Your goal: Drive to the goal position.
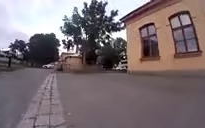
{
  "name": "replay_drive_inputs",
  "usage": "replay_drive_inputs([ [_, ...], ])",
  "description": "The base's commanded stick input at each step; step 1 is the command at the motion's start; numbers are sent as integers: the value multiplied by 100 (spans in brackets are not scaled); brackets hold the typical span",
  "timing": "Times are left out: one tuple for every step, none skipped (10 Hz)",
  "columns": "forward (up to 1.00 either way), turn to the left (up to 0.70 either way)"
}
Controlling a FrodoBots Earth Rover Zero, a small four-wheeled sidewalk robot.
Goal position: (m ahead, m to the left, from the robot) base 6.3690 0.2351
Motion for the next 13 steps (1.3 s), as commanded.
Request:
replay_drive_inputs([
  [45,0],
  [45,0],
  [45,0],
  [45,0],
  [45,0],
  [45,0],
  [45,-5],
  [45,-20],
  [45,-27],
  [45,-27],
  [45,-27],
  [45,-17],
  [45,0],
])
